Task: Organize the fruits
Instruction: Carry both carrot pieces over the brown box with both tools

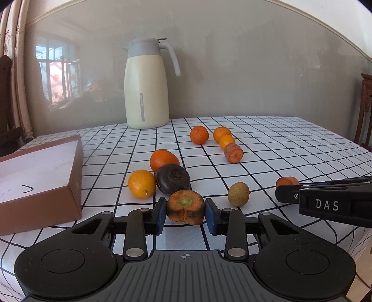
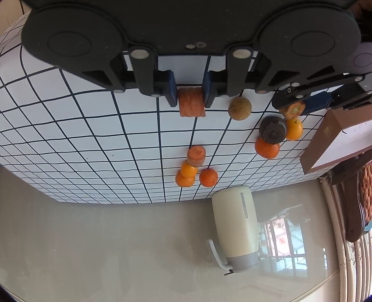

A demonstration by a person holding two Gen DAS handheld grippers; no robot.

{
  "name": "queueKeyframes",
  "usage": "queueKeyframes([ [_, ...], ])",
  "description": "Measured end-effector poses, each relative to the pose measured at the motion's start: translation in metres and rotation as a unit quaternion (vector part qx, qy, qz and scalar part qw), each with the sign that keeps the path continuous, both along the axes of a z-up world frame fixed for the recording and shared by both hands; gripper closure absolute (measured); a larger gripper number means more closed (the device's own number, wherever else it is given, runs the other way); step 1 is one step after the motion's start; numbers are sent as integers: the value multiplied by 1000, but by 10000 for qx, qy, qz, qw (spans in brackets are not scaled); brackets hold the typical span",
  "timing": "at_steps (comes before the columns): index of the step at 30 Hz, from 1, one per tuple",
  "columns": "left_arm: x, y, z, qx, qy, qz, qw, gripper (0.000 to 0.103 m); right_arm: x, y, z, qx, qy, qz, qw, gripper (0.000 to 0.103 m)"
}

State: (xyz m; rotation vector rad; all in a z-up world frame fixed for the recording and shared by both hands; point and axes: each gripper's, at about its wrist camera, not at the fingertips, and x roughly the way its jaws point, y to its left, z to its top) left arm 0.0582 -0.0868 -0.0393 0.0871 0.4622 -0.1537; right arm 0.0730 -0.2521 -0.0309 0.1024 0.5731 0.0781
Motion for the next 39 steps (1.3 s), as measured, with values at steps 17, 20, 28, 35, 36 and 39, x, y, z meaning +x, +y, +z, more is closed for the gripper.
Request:
queueKeyframes([
  [17,-35,70,24,-174,-289,482,9983,68,-20,47,16,219,-292,954,9948,88],
  [20,-39,87,27,-227,-314,638,9972,68,-21,62,19,247,-339,1199,9919,88],
  [28,-57,128,33,-259,-439,966,9940,68,-24,101,26,386,-495,1888,9800,88],
  [35,-70,170,36,-318,-560,1512,9864,68,-20,137,32,570,-613,2395,9673,88],
  [36,-72,177,37,-317,-606,1609,9846,68,-20,141,33,593,-638,2447,9657,88],
  [39,-76,197,40,-335,-691,1890,9790,68,-14,155,37,657,-702,2589,9611,88],
])
